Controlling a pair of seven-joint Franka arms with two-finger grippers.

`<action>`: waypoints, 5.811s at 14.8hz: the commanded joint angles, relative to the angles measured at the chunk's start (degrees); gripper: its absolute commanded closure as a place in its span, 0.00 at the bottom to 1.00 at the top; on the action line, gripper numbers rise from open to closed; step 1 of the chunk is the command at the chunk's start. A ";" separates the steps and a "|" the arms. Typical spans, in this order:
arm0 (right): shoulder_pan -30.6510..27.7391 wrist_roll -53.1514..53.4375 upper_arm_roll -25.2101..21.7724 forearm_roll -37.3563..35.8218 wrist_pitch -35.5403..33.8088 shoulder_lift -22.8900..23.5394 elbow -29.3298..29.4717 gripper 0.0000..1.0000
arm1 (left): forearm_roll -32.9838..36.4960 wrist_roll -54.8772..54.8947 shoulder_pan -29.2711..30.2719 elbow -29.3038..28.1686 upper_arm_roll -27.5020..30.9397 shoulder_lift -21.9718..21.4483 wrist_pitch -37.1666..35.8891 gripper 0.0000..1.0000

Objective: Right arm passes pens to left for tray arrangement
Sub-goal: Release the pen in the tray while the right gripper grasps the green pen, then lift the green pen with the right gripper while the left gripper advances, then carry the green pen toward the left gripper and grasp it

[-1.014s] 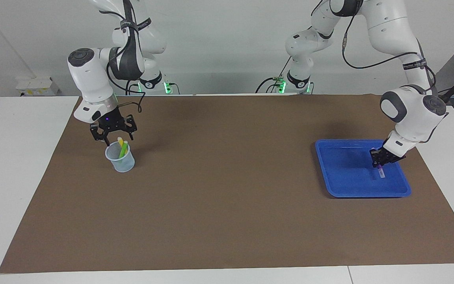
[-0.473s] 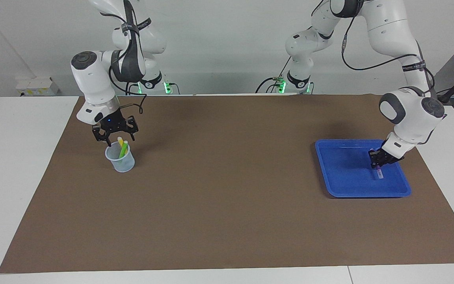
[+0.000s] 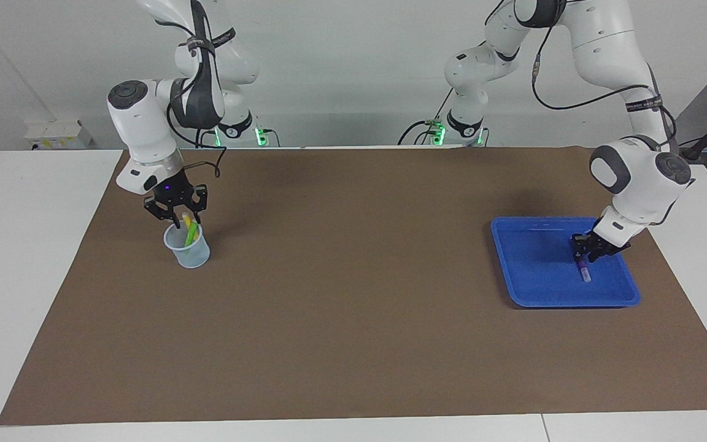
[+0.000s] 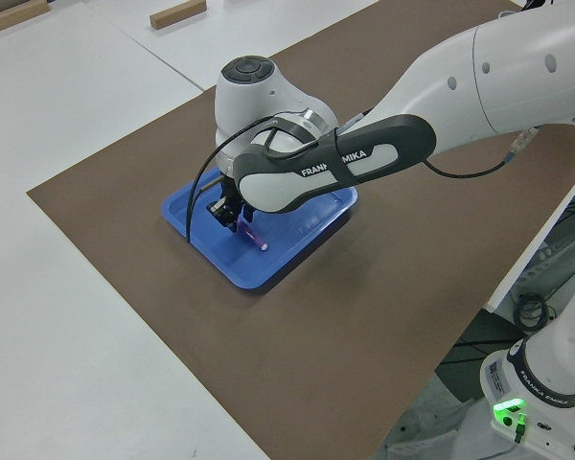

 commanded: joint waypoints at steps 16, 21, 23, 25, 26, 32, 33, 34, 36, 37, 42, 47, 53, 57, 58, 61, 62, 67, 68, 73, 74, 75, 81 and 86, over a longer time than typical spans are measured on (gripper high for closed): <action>-2.62 -0.32 0.62 -1.36 0.08 -1.82 -3.01 0.29 | -13.66 -39.15 -13.38 3.90 -1.01 -13.89 -28.93 0.16; -2.36 -0.58 0.71 -1.36 0.43 -1.65 -2.92 0.72 | -15.88 -46.19 -15.84 3.90 -1.45 -16.53 -30.43 0.15; -2.27 -0.49 0.71 -1.36 0.61 -1.56 -2.84 0.82 | -16.58 -47.86 -16.46 3.82 -1.54 -17.85 -30.87 0.15; -2.10 -0.58 0.71 -1.36 0.61 -1.56 -2.84 0.92 | -16.76 -50.23 -18.12 3.55 -1.71 -19.08 -32.01 0.13; -2.01 -0.41 0.71 -1.36 0.61 -1.56 -2.84 0.95 | -16.85 -52.24 -19.26 3.29 -1.71 -19.61 -32.27 0.12; -1.83 -0.93 0.71 -1.45 -0.27 -1.30 -2.05 1.00 | -16.93 -70.27 -27.97 3.20 -1.71 -20.31 -32.10 0.00; -1.75 -1.02 0.71 -1.45 -0.88 -1.21 -1.52 1.00 | -17.63 -70.80 -29.02 3.29 -1.71 -20.66 -32.19 0.00; -1.74 -0.93 0.79 -1.45 -2.80 -1.12 -0.39 1.00 | -18.16 -72.55 -29.99 3.29 -1.71 -21.10 -32.19 0.00; -1.66 -1.02 0.79 -1.45 -7.11 -1.12 2.42 1.00 | -18.34 -78.51 -31.92 3.72 -1.80 -22.07 -32.19 0.00; -1.66 -0.93 0.79 -1.45 -8.95 -1.12 3.83 1.00 | -18.43 -81.15 -33.06 3.73 -1.80 -22.86 -31.93 0.00; -1.57 -1.02 0.79 -1.45 -15.02 -1.30 7.97 1.00 | -24.05 -93.89 -35.10 7.14 -5.04 -24.45 -31.22 0.00; -1.66 -2.07 0.79 -1.45 -24.51 -1.91 14.64 1.00 | -29.06 -100.42 -35.10 10.32 -7.95 -24.44 -28.51 0.00; -1.66 -3.91 0.53 -0.58 -33.04 -2.88 20.80 1.00 | -29.06 -100.08 -35.18 5.59 -8.04 -26.90 -27.53 0.00; -1.57 -6.11 0.62 4.51 -36.39 -2.88 23.27 1.00 | -28.98 -100.25 -35.10 4.78 -7.95 -27.43 -26.92 0.00; -1.22 -6.73 0.62 6.18 -36.48 -2.88 23.18 1.00 | -28.98 -100.25 -35.10 4.52 -7.95 -27.52 -26.92 0.00; 0.36 -6.73 0.62 11.01 -37.18 -2.97 23.27 1.00 | -28.98 -100.34 -35.18 2.77 -7.95 -28.31 -24.99 0.00; 0.97 -6.56 0.62 13.03 -37.45 -3.05 23.18 1.00 | -28.98 -100.43 -35.18 2.67 -7.95 -28.31 -24.72 0.00; 1.51 -6.73 0.71 22.70 -38.85 -3.49 22.92 1.00 | -29.15 -101.21 -35.18 2.24 -8.04 -28.31 -23.41 0.00; 1.51 -6.73 0.71 24.11 -38.94 -3.58 22.83 1.00 | -29.33 -102.52 -35.10 1.62 -8.04 -28.49 -22.09 0.00; 3.44 -6.73 0.88 32.37 -39.12 -3.58 22.83 1.00 | -32.93 -113.23 -36.41 -1.81 -8.13 -29.19 -11.47 0.00; 3.44 -6.73 0.97 34.04 -39.03 -3.67 22.74 1.00 | -32.93 -114.74 -37.11 -2.07 -8.13 -29.10 -9.88 0.00; 3.53 -6.73 1.14 35.10 -39.12 -3.76 22.74 1.00 | -33.02 -115.45 -38.42 -2.07 -8.13 -28.93 -8.21 0.00; 5.55 -7.52 1.50 43.18 -39.73 -4.02 22.48 1.00 | -32.93 -126.86 -45.62 -1.73 -8.22 -25.33 5.76 0.00; 6.69 -8.75 1.50 47.76 -39.82 -4.20 22.39 1.00 | -32.23 -128.98 -51.53 1.17 -8.39 -21.90 7.20 0.10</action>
